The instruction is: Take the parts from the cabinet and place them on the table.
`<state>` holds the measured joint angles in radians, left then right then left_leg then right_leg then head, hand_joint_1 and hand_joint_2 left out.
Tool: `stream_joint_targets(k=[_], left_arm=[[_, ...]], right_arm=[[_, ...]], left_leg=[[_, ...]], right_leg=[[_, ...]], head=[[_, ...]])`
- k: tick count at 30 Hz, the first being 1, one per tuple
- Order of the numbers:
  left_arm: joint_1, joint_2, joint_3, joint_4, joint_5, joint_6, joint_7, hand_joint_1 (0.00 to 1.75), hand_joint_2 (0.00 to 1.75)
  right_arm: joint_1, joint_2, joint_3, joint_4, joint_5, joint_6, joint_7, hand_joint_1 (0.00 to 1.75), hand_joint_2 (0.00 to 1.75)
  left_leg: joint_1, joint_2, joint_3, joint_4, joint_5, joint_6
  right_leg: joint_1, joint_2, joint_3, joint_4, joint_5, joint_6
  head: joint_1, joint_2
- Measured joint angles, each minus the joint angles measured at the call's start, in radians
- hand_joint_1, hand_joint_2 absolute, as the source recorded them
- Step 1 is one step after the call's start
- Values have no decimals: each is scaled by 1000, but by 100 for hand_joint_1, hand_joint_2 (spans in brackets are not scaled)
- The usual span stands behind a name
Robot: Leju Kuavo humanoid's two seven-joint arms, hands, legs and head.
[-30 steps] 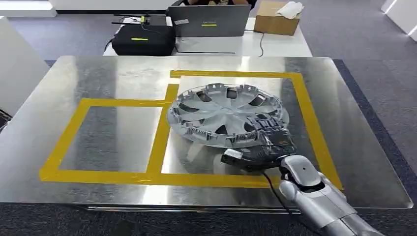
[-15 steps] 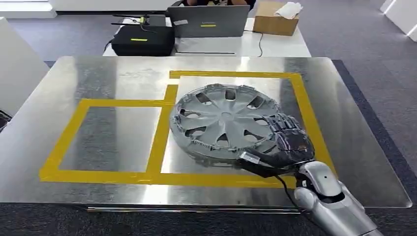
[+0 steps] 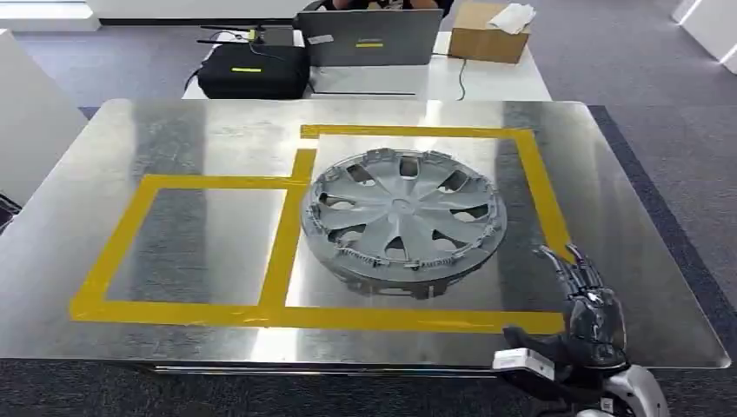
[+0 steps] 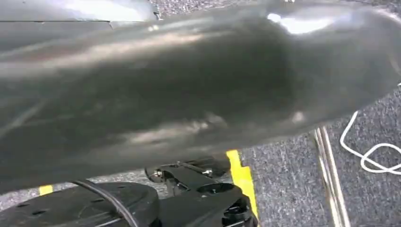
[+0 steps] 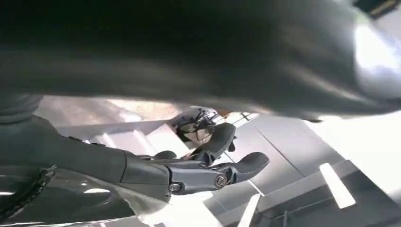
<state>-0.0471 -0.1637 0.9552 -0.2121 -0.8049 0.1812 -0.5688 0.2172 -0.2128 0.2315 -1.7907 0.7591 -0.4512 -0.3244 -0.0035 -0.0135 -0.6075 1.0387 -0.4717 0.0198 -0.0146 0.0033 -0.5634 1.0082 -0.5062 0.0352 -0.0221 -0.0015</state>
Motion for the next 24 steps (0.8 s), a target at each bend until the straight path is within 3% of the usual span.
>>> stream_joint_targets(k=[3, 4, 6, 7, 8, 9, 10, 11, 12, 13, 14, 15, 17, 18, 19, 20, 22, 23, 24], left_arm=[[2, 0, 13, 0, 2, -1, -8, 0, 0], [1, -2, 16, 0, 2, -1, -10, 0, 0], [2, -3, 23, 0, 0, -1, -12, 0, 0], [5, -3, 27, 0, -2, -1, -12, 0, 0], [8, -4, 31, 0, -2, -1, -11, 0, 0], [8, -4, 35, 0, -3, 1, -9, 0, 0], [10, -5, 37, 0, -5, 1, -8, 0, 0], [10, -6, 40, 0, -7, 1, -8, 0, 0], [10, -9, 45, 0, -10, 3, -8, 0, 0], [10, -10, 48, 0, -11, 5, -8, 0, 0], [11, -8, 51, -1, -13, 6, -8, 0, 0], [11, -9, 52, -1, -14, 8, -8, 0, 0], [12, -10, 57, -1, -14, 11, -8, 0, 0], [14, -10, 60, -1, -14, 11, -8, 0, 0], [15, -10, 62, -1, -14, 12, -8, 0, 0], [16, -10, 63, -1, -14, 13, -8, 0, 0], [16, -10, 65, -1, -16, 15, -8, 0, 0], [16, -10, 67, -1, -18, 17, -7, 0, 0], [16, -10, 68, -1, -20, 18, -7, 0, 0]], right_arm=[[44, 28, -9, -33, -127, 1, -94, 0, 0], [60, 37, -12, -34, -186, 12, -137, 0, 0], [87, 75, -26, -32, -306, 39, -223, 0, 0], [102, 96, -37, -29, -351, 53, -257, 0, 0], [114, 115, -47, -25, -382, 69, -283, 0, 0], [123, 134, -60, -16, -411, 91, -305, 0, 0], [130, 154, -76, -6, -437, 119, -322, 0, 0], [137, 172, -91, 2, -460, 147, -333, 0, 0], [141, 195, -112, 11, -489, 183, -344, 0, 0], [142, 214, -134, 19, -504, 215, -354, 0, 0], [141, 231, -155, 28, -511, 244, -361, 0, 0], [147, 247, -176, 33, -518, 262, -367, 0, 0], [152, 272, -212, 43, -526, 280, -370, 0, 0], [154, 280, -222, 47, -528, 283, -370, 0, 0], [154, 288, -232, 50, -531, 287, -371, 0, 0], [155, 299, -243, 55, -534, 290, -371, 0, 0], [158, 312, -254, 60, -538, 313, -373, 0, 0], [157, 321, -267, 65, -542, 337, -373, 0, 0], [156, 333, -280, 70, -541, 355, -373, 0, 0]], left_leg=[[3, 1, 10, -20, 18, 14], [8, 7, 17, -35, 28, 16], [10, 7, 14, -42, 34, 24], [9, 8, 10, -42, 36, 22], [9, 10, 7, -42, 38, 20], [9, 11, 2, -41, 42, 18], [10, 11, -2, -41, 45, 14], [13, 11, -6, -41, 49, 8], [16, 11, -12, -38, 53, 2], [16, 11, -16, -31, 56, -3], [13, 9, -19, -26, 58, -11], [10, 8, -18, -25, 62, -17], [13, 5, -22, -24, 75, -32], [15, 5, -23, -23, 79, -37], [18, 7, -27, -15, 61, -42], [19, 9, -40, 23, 0, -45], [19, 9, -70, 163, -119, -50], [19, 9, -80, 235, -157, -51], [19, 9, -78, 274, -165, -50]], right_leg=[[1, 1, 8, -9, 9, 14], [0, 1, -1, -1, -12, 13], [-1, 1, -36, 105, -100, 14], [-4, 0, -65, 186, -144, 17], [-4, 0, -86, 246, -170, 20], [-5, 0, -91, 269, -173, 23], [-8, -1, -71, 246, -149, 26], [-12, -2, -31, 186, -115, 28], [-18, -4, 35, 82, -73, 34], [-23, -6, 90, -9, -57, 40], [-14, 2, 111, -26, -66, 32], [-15, 10, 95, -13, -47, 16], [-12, 10, 76, -11, -54, 8], [-13, 9, 69, -13, -49, -3], [-15, 4, 63, -13, -41, -14], [-14, 3, 52, -13, -33, -25], [-9, 0, 32, -12, -14, -34], [-6, -2, 27, -12, -5, -35], [-2, -4, 17, -10, 5, -36]], head=[[1, 0], [1, 0], [8, 0], [6, 0], [6, 0], [6, 0], [7, 0], [6, 0], [7, 0], [7, 0], [9, 0], [4, 0], [3, 0], [5, 0], [5, 0], [2, 0], [1, 0], [1, 0], [2, 0]])
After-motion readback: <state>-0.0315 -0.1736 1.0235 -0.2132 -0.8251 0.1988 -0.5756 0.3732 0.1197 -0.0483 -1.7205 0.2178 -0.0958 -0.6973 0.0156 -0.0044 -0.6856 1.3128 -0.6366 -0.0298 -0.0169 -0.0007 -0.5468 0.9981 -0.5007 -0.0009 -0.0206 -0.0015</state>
